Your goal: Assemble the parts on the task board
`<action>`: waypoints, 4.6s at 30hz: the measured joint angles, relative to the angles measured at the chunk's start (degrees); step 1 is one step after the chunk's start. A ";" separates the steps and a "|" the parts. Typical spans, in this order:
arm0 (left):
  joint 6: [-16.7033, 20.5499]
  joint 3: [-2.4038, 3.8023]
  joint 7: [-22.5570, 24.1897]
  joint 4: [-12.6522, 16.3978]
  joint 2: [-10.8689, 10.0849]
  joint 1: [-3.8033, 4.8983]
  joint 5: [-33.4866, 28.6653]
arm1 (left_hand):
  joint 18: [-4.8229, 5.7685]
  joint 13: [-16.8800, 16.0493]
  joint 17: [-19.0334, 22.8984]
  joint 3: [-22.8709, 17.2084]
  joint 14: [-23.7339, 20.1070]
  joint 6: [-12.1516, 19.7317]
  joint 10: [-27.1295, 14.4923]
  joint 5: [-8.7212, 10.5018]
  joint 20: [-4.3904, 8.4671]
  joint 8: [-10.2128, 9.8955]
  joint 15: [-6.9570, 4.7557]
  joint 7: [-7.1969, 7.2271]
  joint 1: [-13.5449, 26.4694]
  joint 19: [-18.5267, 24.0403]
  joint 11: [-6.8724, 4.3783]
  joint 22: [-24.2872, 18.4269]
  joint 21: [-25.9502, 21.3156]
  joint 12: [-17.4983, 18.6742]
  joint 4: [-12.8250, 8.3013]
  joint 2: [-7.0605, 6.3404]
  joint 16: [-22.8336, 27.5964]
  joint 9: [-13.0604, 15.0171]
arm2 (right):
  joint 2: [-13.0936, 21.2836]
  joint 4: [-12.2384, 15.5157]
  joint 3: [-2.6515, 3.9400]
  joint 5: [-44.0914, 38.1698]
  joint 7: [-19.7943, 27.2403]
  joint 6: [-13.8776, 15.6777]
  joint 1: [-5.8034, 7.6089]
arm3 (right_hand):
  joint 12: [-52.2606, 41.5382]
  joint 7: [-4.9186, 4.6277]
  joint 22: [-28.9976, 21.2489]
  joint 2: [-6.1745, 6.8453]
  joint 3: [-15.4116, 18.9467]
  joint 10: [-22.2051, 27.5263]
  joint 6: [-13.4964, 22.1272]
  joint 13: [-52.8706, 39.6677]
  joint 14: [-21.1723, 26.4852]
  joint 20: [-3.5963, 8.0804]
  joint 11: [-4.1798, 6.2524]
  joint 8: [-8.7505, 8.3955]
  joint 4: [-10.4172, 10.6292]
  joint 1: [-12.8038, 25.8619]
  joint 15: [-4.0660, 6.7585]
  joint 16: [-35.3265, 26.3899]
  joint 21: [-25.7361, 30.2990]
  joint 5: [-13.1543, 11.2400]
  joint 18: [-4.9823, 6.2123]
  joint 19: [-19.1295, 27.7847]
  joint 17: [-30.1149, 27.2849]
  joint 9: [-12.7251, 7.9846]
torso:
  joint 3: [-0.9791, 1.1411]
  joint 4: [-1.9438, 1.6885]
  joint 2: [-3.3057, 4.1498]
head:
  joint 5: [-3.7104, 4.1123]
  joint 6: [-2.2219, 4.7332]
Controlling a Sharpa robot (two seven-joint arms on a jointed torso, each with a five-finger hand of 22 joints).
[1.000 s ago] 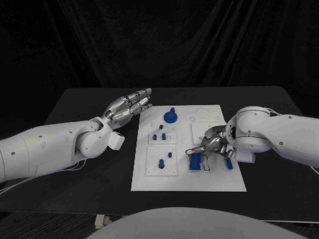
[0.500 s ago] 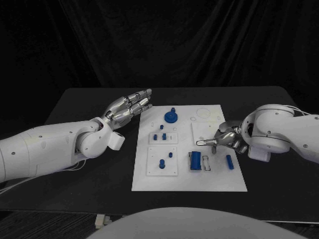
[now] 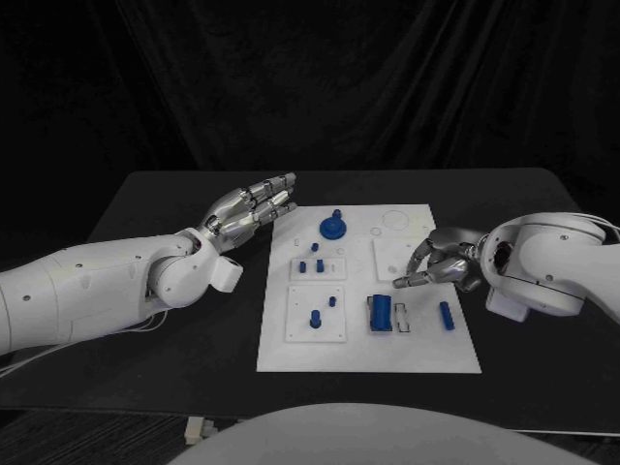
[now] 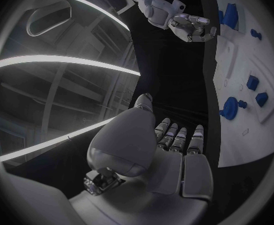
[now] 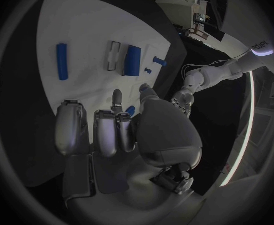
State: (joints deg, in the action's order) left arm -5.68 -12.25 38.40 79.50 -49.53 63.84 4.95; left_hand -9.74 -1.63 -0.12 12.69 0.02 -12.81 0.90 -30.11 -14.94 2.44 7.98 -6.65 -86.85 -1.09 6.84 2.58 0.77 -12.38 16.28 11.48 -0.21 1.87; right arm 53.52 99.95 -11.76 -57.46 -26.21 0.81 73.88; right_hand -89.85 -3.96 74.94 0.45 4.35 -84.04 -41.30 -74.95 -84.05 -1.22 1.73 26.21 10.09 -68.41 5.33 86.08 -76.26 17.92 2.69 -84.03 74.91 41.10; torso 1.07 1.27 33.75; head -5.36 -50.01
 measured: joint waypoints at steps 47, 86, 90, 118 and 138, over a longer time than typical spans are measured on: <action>-0.28 0.00 0.01 -0.05 -0.23 -0.24 0.00 | 0.00 0.00 0.02 -0.16 0.00 -0.41 0.00 -0.24 0.00 0.22 0.00 -0.41 -0.46 0.00 0.00 0.03 0.23 0.01 -0.16 0.00 0.00 0.03 | 1.77 4.75 -0.08 -45.26 8.15 26.00 -16.47 | 0.00 -2.17 -0.03 7.61 4.40 0.10 27.78 0.03 0.11 -1.59 -2.16 23.75 6.74 -4.18 -1.96 -1.16 3.28 5.73 0.00 0.34 0.00 -8.16 | -0.01 -0.05 0.02 | 0.19 0.00; -0.73 0.00 -0.06 -0.14 -0.16 -0.50 0.00 | 0.00 0.00 0.00 -0.48 0.00 -0.41 0.00 -0.46 -0.20 0.21 0.00 -0.41 -1.14 -0.20 0.00 0.31 0.23 0.01 -0.48 0.22 0.00 0.01 | 0.61 3.67 0.00 -45.70 8.89 24.46 -16.65 | 0.00 -3.34 0.00 5.53 2.54 0.10 25.95 0.04 0.11 -1.65 -2.15 29.69 6.36 -7.87 -1.95 -0.77 2.67 34.61 0.00 0.41 0.00 -17.25 | -0.01 -0.05 0.03 | 0.05 0.00; -0.75 -0.01 -0.06 -0.14 -0.16 -0.51 0.00 | 0.00 0.00 -0.01 -0.48 0.00 -0.41 0.00 -0.46 -0.20 0.21 0.00 -0.41 -1.14 -0.20 0.00 0.34 0.23 0.01 -0.48 0.22 0.00 0.01 | 0.73 3.68 -0.07 -45.70 9.78 24.77 -16.67 | 0.00 -3.94 0.00 5.71 1.22 0.10 25.36 0.04 0.11 -1.65 -2.15 28.88 6.29 -8.07 -1.96 -0.69 1.88 38.91 0.00 0.41 0.00 -19.32 | -0.01 -0.04 0.03 | -0.07 0.00; -0.75 -0.01 -0.04 -0.20 -0.12 -0.62 0.00 | 0.00 0.00 -0.03 -0.72 0.00 -0.41 0.00 -0.46 -0.41 0.21 0.00 -0.41 -1.40 -0.41 0.00 0.32 0.23 0.01 -0.72 0.49 0.00 0.00 | 2.53 5.01 -0.08 -44.25 13.94 26.78 -16.70 | 0.00 -7.59 -0.02 4.85 -1.66 0.10 21.71 0.05 0.11 -1.43 -2.15 24.91 6.47 -1.97 -1.95 -0.43 1.22 44.81 0.00 0.19 0.00 -24.12 | -0.01 -0.02 0.02 | 0.27 0.00; -0.77 0.00 -0.07 -0.33 0.04 -0.96 0.00 | 0.00 0.00 -0.04 -0.72 0.00 -0.41 0.00 -0.46 -0.41 0.21 0.00 -0.41 -1.40 -0.41 0.00 0.38 0.23 0.01 -0.71 0.49 0.00 0.00 | 2.43 4.30 -0.08 -43.65 14.12 24.08 -16.70 | 0.00 -6.96 -0.03 5.81 -5.72 0.10 22.34 0.00 0.11 -1.43 -2.15 18.53 6.42 -1.44 -1.95 -0.73 2.83 46.14 0.00 0.19 -0.01 -28.34 | -0.01 -0.04 0.02 | 0.32 0.00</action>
State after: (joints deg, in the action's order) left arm -6.45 -12.25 38.34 79.17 -49.50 62.88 4.95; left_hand -9.75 -1.63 -0.16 11.97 0.02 -13.22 0.90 -30.57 -15.35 2.66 7.98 -7.06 -88.25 -1.50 6.85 2.95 1.00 -12.36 15.56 11.97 -0.21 1.87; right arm 55.95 104.25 -11.85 -101.11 -12.09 24.88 57.18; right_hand -89.85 -10.91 74.91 6.26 -1.37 -83.94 -18.96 -74.95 -83.94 -2.65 -0.42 44.74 16.52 -69.85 3.37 85.36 -73.43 64.07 2.70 -83.84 74.90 12.76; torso 1.07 1.23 33.77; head -5.04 -50.01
